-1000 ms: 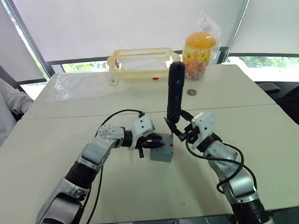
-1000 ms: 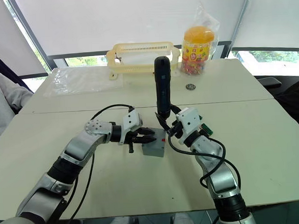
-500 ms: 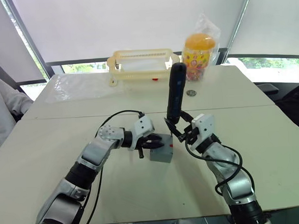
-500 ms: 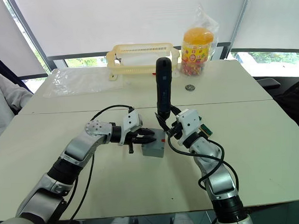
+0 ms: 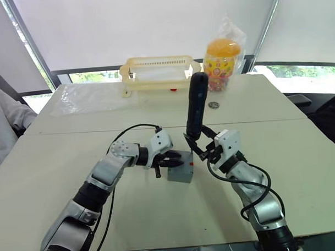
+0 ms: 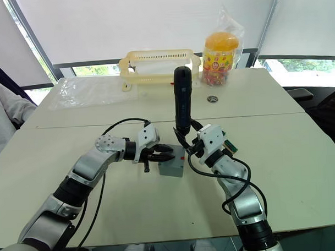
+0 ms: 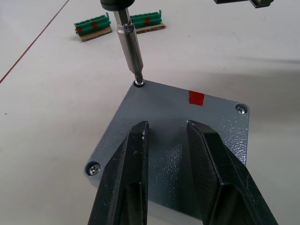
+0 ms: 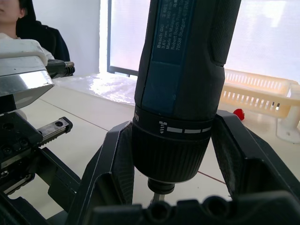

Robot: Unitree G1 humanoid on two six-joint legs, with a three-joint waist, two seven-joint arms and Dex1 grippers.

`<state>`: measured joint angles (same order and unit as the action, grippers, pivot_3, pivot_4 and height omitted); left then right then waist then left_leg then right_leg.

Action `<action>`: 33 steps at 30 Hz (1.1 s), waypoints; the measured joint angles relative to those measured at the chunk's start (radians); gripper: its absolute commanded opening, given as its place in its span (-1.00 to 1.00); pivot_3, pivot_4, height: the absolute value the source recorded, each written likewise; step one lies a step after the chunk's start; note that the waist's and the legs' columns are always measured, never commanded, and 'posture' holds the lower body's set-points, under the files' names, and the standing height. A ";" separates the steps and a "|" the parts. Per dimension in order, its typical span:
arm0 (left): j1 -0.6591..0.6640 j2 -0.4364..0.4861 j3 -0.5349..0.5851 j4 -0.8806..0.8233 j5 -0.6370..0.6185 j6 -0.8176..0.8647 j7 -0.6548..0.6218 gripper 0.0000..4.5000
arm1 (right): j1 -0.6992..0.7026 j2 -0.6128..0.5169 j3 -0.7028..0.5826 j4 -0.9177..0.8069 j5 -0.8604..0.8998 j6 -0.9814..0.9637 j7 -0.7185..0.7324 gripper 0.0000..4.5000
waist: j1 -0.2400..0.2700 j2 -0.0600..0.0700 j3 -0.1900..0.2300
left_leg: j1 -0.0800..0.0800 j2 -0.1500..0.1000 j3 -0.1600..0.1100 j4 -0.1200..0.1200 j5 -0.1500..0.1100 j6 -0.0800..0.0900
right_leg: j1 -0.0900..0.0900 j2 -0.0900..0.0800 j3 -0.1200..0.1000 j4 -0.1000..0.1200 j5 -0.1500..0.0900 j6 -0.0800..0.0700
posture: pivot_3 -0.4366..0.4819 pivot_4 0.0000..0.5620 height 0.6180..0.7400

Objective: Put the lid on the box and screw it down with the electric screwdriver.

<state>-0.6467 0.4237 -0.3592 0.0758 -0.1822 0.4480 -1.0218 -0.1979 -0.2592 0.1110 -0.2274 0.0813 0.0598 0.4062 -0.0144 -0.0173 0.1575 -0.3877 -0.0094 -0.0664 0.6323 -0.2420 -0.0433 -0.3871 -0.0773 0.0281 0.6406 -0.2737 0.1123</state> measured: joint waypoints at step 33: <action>0.011 0.000 -0.005 -0.008 0.008 0.006 0.001 -0.45 | 0.024 -0.004 0.004 0.015 -0.009 -0.047 0.013 -0.12 | 0.000 -0.001 -0.003 | 0.014 0.005 -0.003 -0.009 -0.001 0.000 | 0.014 -0.001 -0.001 -0.013 -0.003 -0.005 | -0.05 -0.47 1.00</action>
<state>-0.6362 0.4241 -0.3642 0.0675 -0.1745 0.4537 -1.0213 -0.1743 -0.2630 0.1152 -0.2129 0.0721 0.0128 0.4194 -0.0139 -0.0187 0.1548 -0.3741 -0.0046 -0.0694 0.6237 -0.2426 -0.0435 -0.3727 -0.0787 0.0268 0.6279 -0.2767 0.1076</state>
